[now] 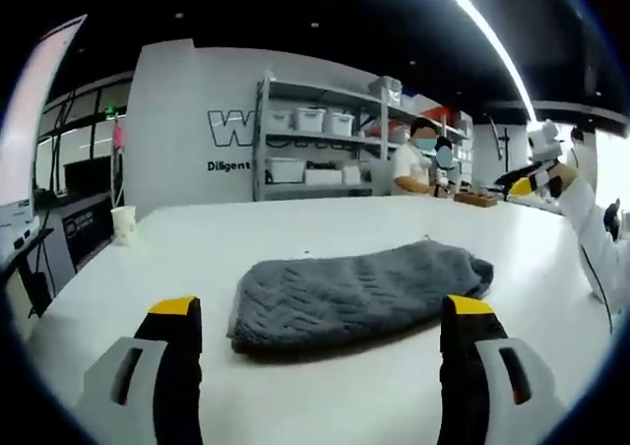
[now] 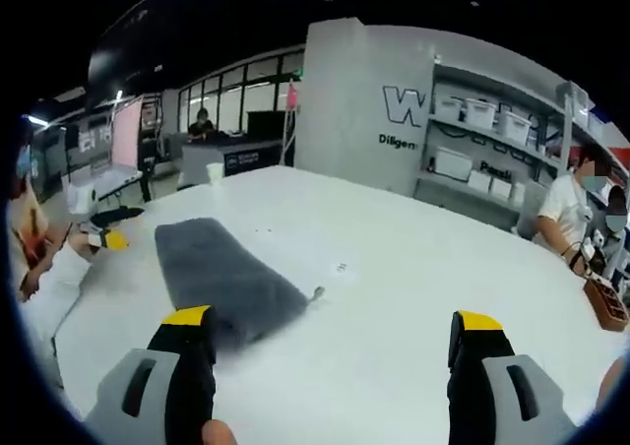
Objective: Open the folded towel by lifting each exposed corner and separating the folded layers until the towel lies flat within the target outline without major curled edges
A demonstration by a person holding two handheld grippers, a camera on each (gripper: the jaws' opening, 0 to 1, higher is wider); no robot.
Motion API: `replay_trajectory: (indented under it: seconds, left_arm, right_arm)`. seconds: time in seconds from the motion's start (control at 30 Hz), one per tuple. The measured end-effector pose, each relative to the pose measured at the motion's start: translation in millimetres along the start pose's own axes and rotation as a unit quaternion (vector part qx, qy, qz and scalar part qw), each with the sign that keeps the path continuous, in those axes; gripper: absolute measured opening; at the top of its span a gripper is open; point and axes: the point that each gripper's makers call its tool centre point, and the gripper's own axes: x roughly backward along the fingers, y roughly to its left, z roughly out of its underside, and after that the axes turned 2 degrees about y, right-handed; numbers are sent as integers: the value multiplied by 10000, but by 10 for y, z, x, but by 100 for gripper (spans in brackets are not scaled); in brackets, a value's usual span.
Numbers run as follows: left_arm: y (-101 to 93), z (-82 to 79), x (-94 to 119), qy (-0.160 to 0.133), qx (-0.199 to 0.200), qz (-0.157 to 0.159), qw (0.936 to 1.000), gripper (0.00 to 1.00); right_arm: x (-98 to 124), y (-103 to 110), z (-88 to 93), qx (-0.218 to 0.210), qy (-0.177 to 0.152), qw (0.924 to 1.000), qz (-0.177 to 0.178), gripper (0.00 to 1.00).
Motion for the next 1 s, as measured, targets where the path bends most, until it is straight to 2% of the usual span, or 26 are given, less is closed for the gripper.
replay_trajectory:
  seconds: [0.07, 0.17, 0.23, 0.37, 0.4, 0.43, 0.53, 0.6, 0.8, 1.0]
  left_arm:
    - [24, -10, 35, 15, -30, 8, 10000, 100]
    - [67, -17, 77, 29, -37, 71, 10000, 100]
    - [51, -14, 69, 43, -28, 193, 9998, 100]
    - [28, 35, 68, 194, -151, 329, 9992, 100]
    - [21, 43, 72, 213, -164, 342, 9991, 100]
    - [12, 59, 85, 266, -165, 409, 9987, 100]
    - [-19, 48, 100, 219, -131, 544, 9982, 100]
    - [-30, 76, 96, 312, -178, 601, 9975, 100]
    - [-73, 116, 77, 447, -253, 723, 9961, 100]
    - [-44, 166, 83, 609, -374, 621, 9955, 100]
  right_arm:
    - [-82, 164, -36, 190, -9, 9998, -37, 99]
    - [-299, 611, -87, 652, 28, 9974, -294, 99]
    - [-444, 906, -114, 755, 46, 9959, -488, 99]
    - [-737, 1433, -179, 1200, 216, 9894, -788, 99]
    - [-756, 1476, -190, 1245, 220, 9886, -814, 99]
    - [-864, 1721, -278, 1425, 187, 9850, -953, 99]
    - [-972, 1974, -370, 1601, 156, 9810, -1082, 99]
    - [-1081, 2181, -451, 1754, 129, 9775, -1163, 99]
    - [-1378, 2565, -625, 1975, 42, 9716, -1305, 97]
    - [-1695, 2873, -635, 2233, 123, 9630, -1505, 92]
